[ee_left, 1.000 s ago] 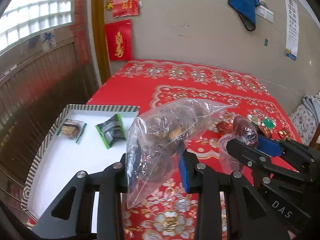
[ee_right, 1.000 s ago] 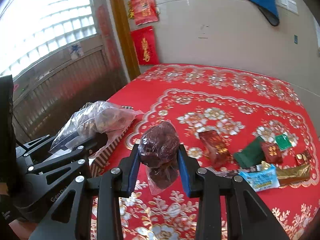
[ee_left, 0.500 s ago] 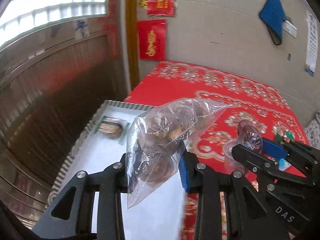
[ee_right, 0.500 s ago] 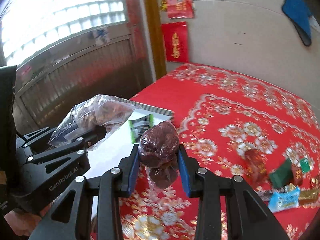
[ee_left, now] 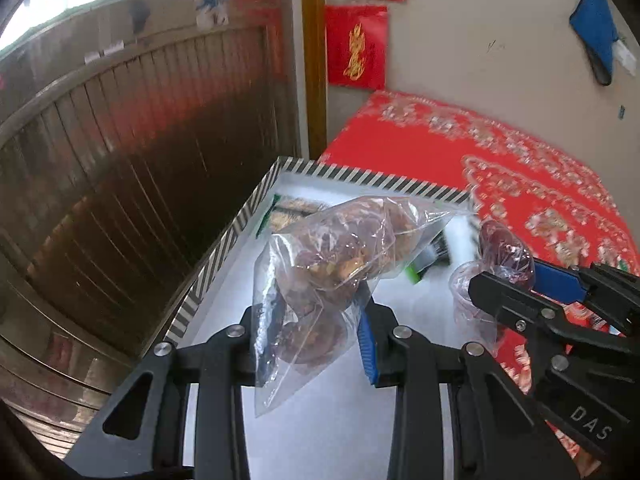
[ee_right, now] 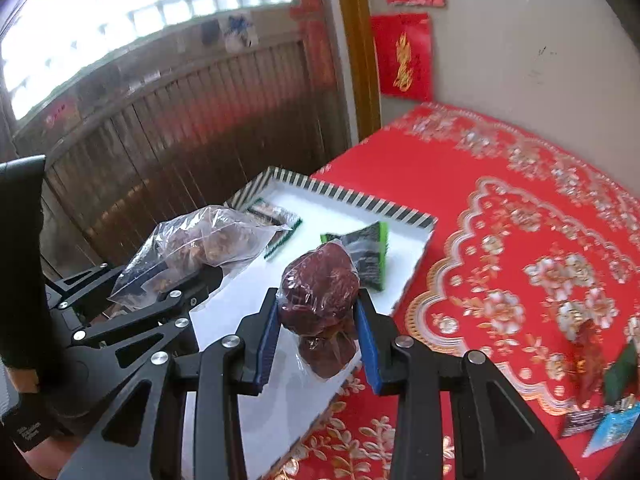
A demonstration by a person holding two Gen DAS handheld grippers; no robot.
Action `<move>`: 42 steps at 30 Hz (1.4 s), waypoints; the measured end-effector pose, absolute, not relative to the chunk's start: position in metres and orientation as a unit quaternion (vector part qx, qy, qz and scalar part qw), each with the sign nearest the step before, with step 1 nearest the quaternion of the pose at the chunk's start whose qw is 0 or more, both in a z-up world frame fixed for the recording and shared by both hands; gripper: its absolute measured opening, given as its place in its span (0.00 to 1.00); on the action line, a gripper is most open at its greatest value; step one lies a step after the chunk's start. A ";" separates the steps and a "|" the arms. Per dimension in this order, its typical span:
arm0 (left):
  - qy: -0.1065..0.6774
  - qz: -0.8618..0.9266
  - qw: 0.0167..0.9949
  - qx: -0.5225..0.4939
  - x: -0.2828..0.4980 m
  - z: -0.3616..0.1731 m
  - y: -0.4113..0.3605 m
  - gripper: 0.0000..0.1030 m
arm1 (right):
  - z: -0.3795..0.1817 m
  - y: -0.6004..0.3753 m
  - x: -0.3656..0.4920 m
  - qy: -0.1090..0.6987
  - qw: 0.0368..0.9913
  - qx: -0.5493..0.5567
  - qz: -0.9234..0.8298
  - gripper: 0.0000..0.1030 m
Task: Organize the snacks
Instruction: 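Carry both bags to the white tray and open both tools to release, then withdraw both tools from the tray back toward the remaining snacks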
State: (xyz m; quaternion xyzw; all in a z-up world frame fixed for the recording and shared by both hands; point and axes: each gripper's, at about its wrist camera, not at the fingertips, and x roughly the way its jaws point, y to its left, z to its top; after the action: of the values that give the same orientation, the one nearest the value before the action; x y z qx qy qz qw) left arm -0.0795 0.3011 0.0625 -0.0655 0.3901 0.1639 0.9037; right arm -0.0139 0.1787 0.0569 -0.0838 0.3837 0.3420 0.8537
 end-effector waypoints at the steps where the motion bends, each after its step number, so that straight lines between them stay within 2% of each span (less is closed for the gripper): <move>1: 0.395 0.165 0.901 -0.068 -0.078 0.059 0.304 0.35 | 0.052 0.182 -0.012 0.389 0.851 -0.089 0.341 0.35; 7: 0.414 0.178 0.891 -0.055 -0.071 0.042 0.309 0.35 | 0.031 0.197 -0.009 0.410 0.840 -0.111 0.337 0.35; 16: 0.433 0.187 0.880 -0.063 -0.067 0.029 0.316 0.36 | 0.029 0.199 -0.015 0.411 0.836 -0.107 0.347 0.37; 18: 0.436 0.193 0.877 -0.063 -0.067 0.028 0.317 0.42 | 0.029 0.198 -0.016 0.411 0.837 -0.104 0.346 0.38; 20: 0.435 0.199 0.876 -0.065 -0.068 0.028 0.320 0.57 | 0.032 0.198 -0.018 0.408 0.839 -0.105 0.345 0.38; 22: 0.428 0.205 0.878 -0.067 -0.071 0.032 0.322 0.67 | 0.036 0.196 -0.018 0.403 0.840 -0.101 0.349 0.40; 25: 0.420 0.215 0.879 -0.066 -0.075 0.037 0.326 0.75 | 0.041 0.195 -0.021 0.399 0.840 -0.092 0.356 0.45; 33: 0.410 0.218 0.883 -0.065 -0.085 0.044 0.326 0.79 | 0.052 0.189 -0.036 0.383 0.840 -0.080 0.376 0.55; 36: 0.398 0.219 0.889 -0.059 -0.089 0.051 0.320 0.83 | 0.055 0.180 -0.040 0.379 0.843 -0.072 0.376 0.56; 39: 0.385 0.223 0.894 -0.050 -0.093 0.059 0.313 0.85 | 0.057 0.169 -0.042 0.376 0.844 -0.061 0.377 0.62; 42: 0.372 0.224 0.899 -0.053 -0.097 0.067 0.309 0.85 | 0.059 0.159 -0.047 0.371 0.847 -0.051 0.378 0.62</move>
State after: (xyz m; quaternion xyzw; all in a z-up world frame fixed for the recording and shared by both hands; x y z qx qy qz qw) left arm -0.0974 0.3091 0.0674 -0.0527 0.3722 0.2241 0.8991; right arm -0.0473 0.1593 0.0586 -0.0513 0.3714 0.3779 0.8466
